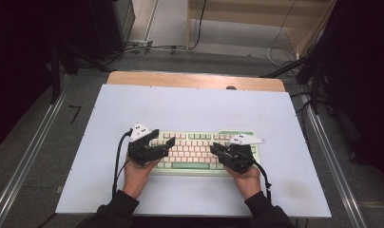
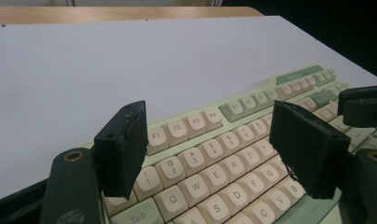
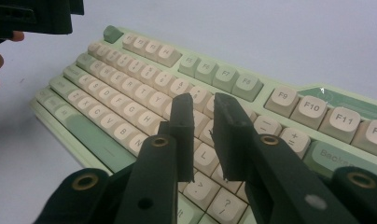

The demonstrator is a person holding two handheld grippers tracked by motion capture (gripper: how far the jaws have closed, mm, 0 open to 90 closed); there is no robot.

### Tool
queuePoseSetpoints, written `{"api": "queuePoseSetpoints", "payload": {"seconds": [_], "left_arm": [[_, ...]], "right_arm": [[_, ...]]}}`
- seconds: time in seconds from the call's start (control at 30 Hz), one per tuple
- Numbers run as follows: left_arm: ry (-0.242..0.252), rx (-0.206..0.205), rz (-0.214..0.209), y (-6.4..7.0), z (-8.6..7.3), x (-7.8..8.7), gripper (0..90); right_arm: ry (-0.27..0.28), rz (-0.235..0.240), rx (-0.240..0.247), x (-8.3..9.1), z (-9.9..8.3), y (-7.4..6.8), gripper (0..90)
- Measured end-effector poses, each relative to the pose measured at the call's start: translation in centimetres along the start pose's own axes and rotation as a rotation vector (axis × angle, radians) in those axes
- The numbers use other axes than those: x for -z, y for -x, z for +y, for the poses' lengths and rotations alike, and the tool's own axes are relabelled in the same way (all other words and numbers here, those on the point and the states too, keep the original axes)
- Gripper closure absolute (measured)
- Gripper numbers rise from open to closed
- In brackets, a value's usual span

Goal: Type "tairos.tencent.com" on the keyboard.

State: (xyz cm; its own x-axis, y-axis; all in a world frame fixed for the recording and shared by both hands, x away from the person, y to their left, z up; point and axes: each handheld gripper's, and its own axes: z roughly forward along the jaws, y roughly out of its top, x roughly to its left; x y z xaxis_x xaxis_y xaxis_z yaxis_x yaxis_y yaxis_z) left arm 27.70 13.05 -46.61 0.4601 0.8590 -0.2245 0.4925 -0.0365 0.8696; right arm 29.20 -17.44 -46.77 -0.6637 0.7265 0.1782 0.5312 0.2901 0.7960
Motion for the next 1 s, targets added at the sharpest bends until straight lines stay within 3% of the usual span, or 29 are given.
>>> {"api": "queuePoseSetpoints", "payload": {"seconds": [0.27,1.0], "left_arm": [[-0.006,0.002,0.003,0.0,0.0,-0.1,28.8],[-0.004,0.002,0.005,-0.1,-0.1,0.1,28.8]], "right_arm": [[0.005,-0.002,-0.005,0.2,0.0,0.1,87.2],[-0.029,0.002,0.013,1.0,-0.6,-0.4,87.5]]}}
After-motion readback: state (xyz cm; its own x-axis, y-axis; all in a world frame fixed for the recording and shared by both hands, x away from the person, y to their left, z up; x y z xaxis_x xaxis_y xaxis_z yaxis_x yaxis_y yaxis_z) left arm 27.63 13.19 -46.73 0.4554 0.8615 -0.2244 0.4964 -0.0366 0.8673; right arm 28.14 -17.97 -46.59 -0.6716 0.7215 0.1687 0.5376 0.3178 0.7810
